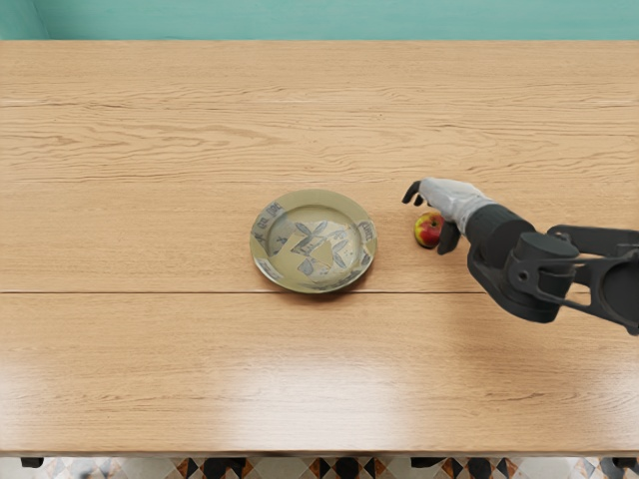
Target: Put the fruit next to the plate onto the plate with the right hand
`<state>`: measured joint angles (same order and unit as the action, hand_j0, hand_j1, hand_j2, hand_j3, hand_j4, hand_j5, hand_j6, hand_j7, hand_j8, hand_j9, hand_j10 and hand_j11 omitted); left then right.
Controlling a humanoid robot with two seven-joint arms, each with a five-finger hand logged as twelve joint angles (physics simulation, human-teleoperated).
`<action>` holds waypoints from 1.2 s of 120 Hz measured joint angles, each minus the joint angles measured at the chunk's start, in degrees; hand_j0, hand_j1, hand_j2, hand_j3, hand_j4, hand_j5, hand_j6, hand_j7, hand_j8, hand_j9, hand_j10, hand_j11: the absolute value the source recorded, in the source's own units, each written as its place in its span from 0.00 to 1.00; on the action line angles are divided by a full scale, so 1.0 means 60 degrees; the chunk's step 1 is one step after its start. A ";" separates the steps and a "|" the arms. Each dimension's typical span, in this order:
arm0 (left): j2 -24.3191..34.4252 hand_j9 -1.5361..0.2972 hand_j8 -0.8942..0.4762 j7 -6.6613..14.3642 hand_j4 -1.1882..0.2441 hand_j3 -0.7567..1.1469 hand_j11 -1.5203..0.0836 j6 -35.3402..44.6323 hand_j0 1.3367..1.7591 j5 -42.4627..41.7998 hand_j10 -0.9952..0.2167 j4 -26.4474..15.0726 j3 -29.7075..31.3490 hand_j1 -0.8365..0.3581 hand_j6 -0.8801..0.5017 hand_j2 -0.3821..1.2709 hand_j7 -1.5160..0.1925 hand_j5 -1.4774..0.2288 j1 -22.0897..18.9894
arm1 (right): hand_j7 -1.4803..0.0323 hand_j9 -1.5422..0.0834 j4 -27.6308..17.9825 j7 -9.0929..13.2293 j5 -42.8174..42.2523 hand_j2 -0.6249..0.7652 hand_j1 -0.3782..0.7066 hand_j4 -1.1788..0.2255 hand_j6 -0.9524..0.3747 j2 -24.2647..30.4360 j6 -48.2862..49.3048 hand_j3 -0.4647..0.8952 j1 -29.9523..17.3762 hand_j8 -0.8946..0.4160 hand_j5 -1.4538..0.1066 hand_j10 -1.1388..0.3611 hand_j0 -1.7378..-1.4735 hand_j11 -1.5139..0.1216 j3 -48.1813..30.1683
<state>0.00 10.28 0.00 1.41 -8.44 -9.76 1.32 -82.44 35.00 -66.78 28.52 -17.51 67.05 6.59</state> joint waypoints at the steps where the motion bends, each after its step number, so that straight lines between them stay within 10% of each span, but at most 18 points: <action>1: 0.0000 0.84 0.65 0.0000 0.83 0.40 0.95 0.0000 0.76 0.0000 0.82 0.0000 0.0000 0.99 0.64 0.23 0.89 0.87 0.0000 | 0.68 0.67 0.0006 0.0000 -0.0001 0.40 0.41 0.59 0.45 -0.0012 -0.0022 0.34 -0.0001 0.42 0.64 0.53 0.30 0.65 0.0006; 144: 0.0000 0.84 0.65 0.0000 0.83 0.40 0.95 0.0000 0.76 0.0000 0.82 0.0000 -0.0001 0.99 0.64 0.23 0.89 0.87 0.0000 | 0.61 0.60 0.0680 0.0001 -0.0014 0.38 0.50 0.54 0.39 -0.0577 -0.1037 0.34 -0.0194 0.36 0.57 0.48 0.31 0.58 0.0589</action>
<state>0.00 10.28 0.00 1.41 -8.44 -9.77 1.32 -78.36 35.01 -66.87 25.06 -23.73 65.89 10.13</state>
